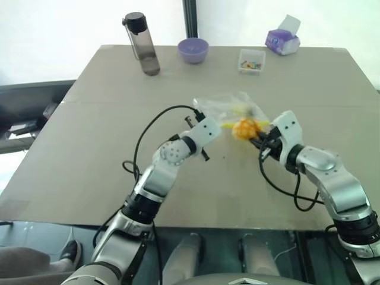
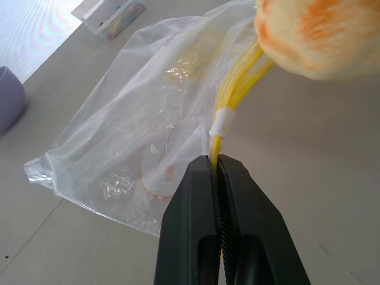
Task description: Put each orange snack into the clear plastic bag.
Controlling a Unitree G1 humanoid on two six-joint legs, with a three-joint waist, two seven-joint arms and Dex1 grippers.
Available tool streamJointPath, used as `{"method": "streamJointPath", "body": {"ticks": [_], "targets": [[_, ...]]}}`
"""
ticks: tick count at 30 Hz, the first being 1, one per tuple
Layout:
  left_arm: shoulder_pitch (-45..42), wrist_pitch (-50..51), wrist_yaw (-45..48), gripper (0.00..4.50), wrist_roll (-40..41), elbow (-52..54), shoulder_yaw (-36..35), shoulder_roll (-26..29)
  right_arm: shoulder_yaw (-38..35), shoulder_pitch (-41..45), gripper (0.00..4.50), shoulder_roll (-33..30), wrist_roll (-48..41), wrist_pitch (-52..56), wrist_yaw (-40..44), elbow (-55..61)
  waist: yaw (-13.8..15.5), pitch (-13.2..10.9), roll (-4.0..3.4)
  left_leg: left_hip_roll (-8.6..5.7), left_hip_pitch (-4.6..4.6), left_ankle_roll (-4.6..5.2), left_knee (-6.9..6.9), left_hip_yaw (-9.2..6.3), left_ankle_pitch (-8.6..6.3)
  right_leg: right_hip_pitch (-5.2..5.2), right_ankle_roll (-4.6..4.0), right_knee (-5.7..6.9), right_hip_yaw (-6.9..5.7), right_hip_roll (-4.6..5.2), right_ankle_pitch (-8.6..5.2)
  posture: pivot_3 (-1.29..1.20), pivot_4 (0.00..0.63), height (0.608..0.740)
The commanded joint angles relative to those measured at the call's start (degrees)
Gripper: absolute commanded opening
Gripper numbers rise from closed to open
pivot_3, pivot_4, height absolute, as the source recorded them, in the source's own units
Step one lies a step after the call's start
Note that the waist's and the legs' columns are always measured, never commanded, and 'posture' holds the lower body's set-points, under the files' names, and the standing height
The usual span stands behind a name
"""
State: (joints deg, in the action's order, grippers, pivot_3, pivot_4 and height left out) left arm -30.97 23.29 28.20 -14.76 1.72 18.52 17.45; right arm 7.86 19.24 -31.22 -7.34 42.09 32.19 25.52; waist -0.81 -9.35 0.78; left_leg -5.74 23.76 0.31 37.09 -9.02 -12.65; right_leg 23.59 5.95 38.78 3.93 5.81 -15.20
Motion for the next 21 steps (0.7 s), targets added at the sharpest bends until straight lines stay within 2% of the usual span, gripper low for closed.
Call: {"method": "streamJointPath", "body": {"ticks": [1,12,21], "targets": [[-0.5,-0.5,-0.7,0.00,-0.4,2.1,-0.6,-0.1,-2.9,-0.4,0.66,-0.2,-2.0,-1.0,0.6,4.4,-0.1,0.0,0.00,0.00,-0.01,0.01,0.00,0.01,-0.01,0.00,0.00,0.00,0.01,0.00,0.00,0.00,0.150,0.739],[-0.6,-2.1,0.2,0.00,0.2,2.4,-0.1,0.0,-3.3,1.1,0.66,1.6,-2.3,-0.8,-2.2,0.5,0.0,0.0,0.00,0.00,-0.01,0.00,0.00,0.01,0.00,0.00,0.00,0.01,0.00,0.00,0.00,0.00,0.150,0.739],[-0.1,-3.9,1.4,0.00,0.8,3.4,0.3,0.2,-3.2,5.1,0.66,3.3,-1.2,-3.1,-3.5,-9.8,-0.1,0.0,0.00,0.01,-0.01,-0.02,0.00,0.01,0.01,0.01,0.00,0.01,0.01,0.00,0.00,0.00,0.150,0.739]]}}
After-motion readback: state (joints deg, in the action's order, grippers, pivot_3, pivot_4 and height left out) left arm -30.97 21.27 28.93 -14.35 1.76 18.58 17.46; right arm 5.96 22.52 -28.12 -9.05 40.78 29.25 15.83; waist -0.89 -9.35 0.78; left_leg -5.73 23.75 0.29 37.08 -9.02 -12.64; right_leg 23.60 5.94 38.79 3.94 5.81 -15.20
